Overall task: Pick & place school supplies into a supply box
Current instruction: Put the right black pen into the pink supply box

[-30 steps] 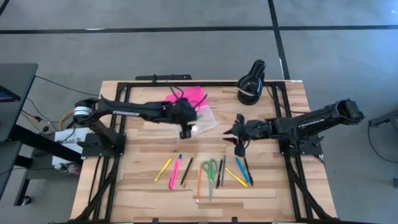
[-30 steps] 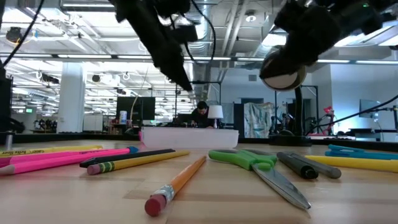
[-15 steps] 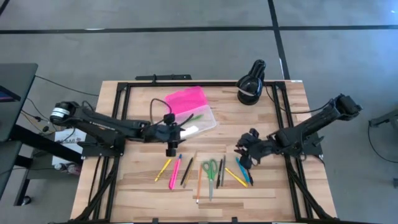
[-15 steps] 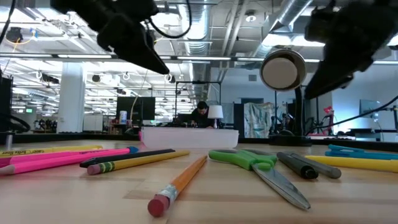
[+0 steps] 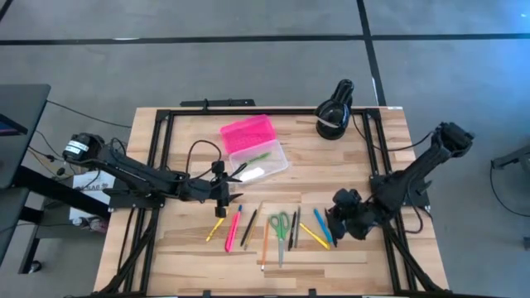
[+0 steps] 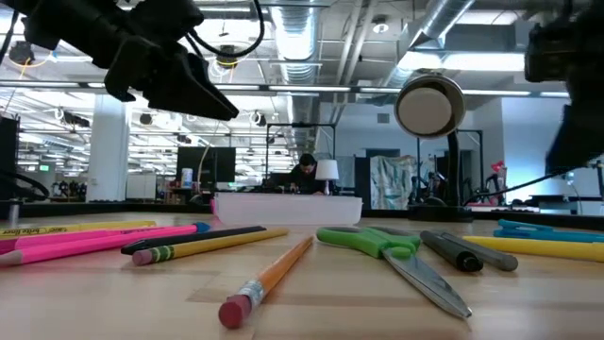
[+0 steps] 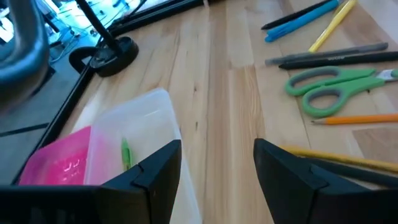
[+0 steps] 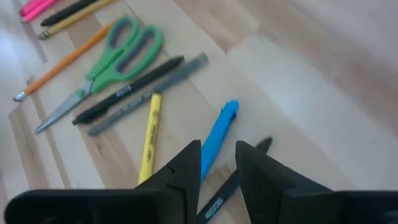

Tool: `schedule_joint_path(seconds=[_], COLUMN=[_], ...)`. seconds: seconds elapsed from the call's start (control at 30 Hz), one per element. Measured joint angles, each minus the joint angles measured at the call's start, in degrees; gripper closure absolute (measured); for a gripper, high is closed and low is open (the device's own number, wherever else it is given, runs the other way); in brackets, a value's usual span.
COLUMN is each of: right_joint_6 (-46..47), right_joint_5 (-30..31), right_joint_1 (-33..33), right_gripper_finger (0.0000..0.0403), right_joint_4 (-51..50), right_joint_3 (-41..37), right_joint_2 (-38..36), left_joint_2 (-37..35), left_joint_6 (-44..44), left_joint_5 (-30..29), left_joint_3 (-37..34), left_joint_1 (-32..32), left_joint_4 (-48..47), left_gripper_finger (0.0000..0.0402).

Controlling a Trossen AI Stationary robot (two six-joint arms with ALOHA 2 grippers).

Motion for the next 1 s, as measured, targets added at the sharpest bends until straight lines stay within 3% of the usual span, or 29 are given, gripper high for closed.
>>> schedule_joint_path(seconds=[0.23,0.47,1.0], right_joint_6=[6.5,6.4,6.2], right_joint_5=[-5.6,-7.0,-17.7], right_joint_1=[1.2,0.2,-3.7], right_gripper_finger=[0.0330,0.0331,0.0331], right_joint_4=[-0.2,-0.6,-3.2], right_joint_3=[0.5,2.8,5.2], right_joint_2=[7.3,10.7,16.6], left_joint_2=[0.0,0.0,0.0], left_joint_6=[0.2,0.2,0.0], left_joint_5=[-0.4,-0.5,-0.5], left_joint_3=[0.0,0.0,0.0], left_joint_1=[-0.2,-0.2,-0.1], left_joint_4=[0.1,0.6,0.4], left_gripper_finger=[0.0205,0.0205,0.0205])
